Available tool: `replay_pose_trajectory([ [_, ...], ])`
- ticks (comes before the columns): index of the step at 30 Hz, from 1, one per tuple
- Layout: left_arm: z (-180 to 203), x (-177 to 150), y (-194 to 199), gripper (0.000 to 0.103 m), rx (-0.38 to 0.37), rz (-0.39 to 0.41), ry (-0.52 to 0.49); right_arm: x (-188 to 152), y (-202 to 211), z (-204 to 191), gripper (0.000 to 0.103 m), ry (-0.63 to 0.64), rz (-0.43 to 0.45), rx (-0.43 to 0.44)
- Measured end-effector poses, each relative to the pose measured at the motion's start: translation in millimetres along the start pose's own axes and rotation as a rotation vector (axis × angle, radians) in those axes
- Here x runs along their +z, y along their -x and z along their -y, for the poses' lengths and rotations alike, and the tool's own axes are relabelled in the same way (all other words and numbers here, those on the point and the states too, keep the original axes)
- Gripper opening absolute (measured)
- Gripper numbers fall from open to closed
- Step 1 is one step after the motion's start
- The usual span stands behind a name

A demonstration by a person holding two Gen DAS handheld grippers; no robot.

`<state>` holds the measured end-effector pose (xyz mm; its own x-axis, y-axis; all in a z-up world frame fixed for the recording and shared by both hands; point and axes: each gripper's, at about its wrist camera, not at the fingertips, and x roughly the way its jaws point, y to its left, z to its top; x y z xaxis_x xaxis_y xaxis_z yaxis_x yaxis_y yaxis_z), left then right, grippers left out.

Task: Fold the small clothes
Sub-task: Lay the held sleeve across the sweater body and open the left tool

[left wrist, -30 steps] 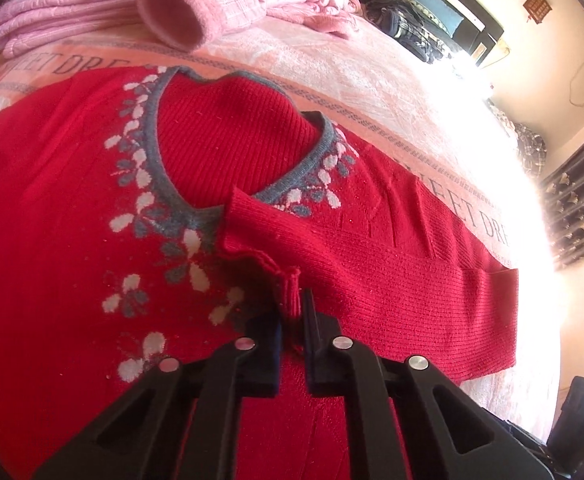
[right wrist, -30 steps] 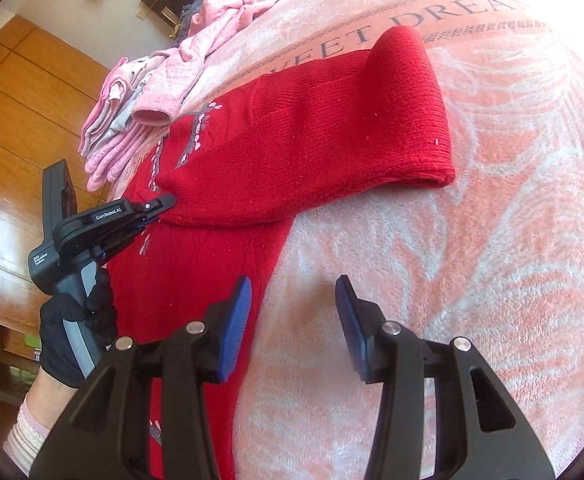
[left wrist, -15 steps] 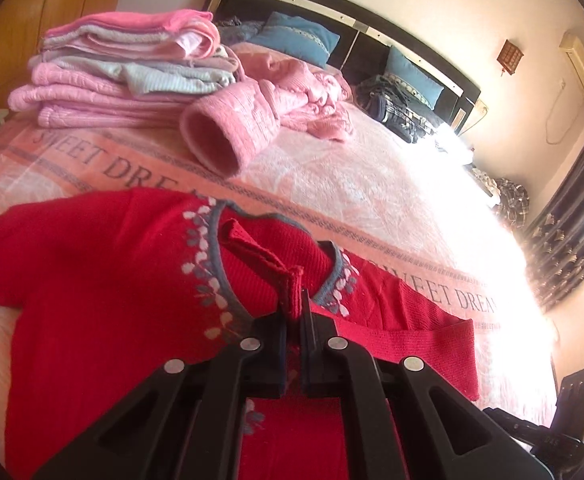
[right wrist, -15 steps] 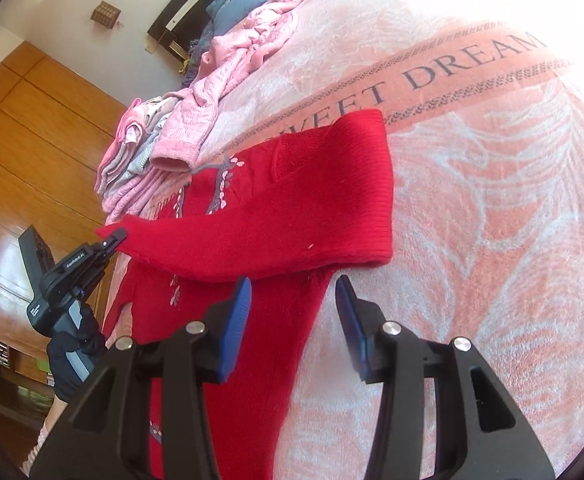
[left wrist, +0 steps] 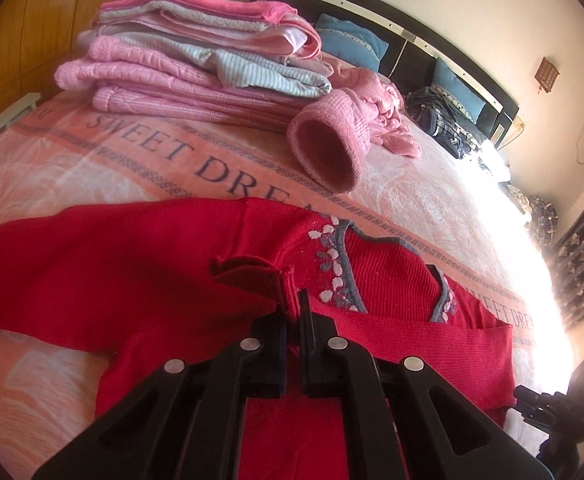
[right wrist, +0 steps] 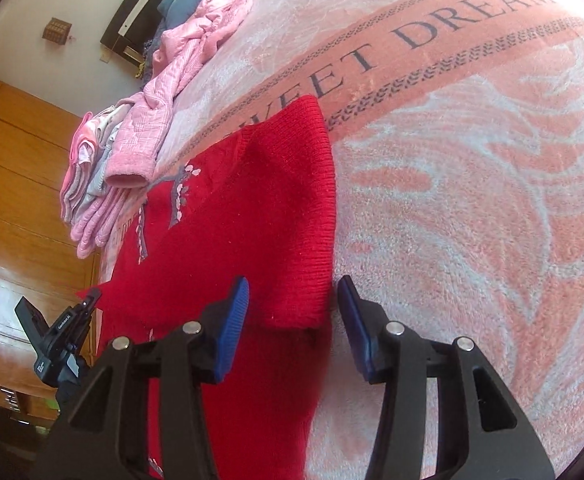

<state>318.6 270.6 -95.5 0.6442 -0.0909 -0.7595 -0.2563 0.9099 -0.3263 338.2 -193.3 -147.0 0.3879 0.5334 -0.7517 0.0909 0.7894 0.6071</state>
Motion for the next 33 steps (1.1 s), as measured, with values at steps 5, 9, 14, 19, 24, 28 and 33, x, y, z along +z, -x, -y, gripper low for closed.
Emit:
replay_pose_trajectory([
  [5, -14.8, -14.0, -28.3, 0.011, 0.086, -0.091, -0.026, -4.1, -5.2, -2.0, 0.032, 0.044, -0.012, -0.080],
  [9, -26.0, -16.3, -29.7, 0.016, 0.076, -0.113, -0.012, -9.4, -9.5, -15.3, 0.032, 0.141, -0.010, -0.164],
  [14, -31.7, 9.7, 13.9, 0.026, 0.060, -0.001, 0.055, -13.5, 5.1, -29.9, 0.043, 0.181, 0.003, -0.168],
  [19, -12.2, 23.2, 32.6, 0.039, -0.049, 0.038, 0.042, -9.3, 26.5, -62.3, 0.050, 0.222, 0.065, -0.074],
  [24, 5.1, 5.2, -5.0, 0.042, -0.072, -0.083, -0.004, -15.2, -2.4, -82.3, 0.051, 0.266, 0.011, -0.074],
  [28, -11.3, -14.2, -36.4, 0.041, -0.047, -0.190, 0.050, -20.8, -27.7, -67.5, 0.051, 0.218, -0.058, -0.121],
  [33, -11.0, -15.6, -37.5, 0.041, -0.058, -0.179, 0.006, -23.3, -33.0, -59.4, 0.051, 0.200, -0.068, -0.096],
])
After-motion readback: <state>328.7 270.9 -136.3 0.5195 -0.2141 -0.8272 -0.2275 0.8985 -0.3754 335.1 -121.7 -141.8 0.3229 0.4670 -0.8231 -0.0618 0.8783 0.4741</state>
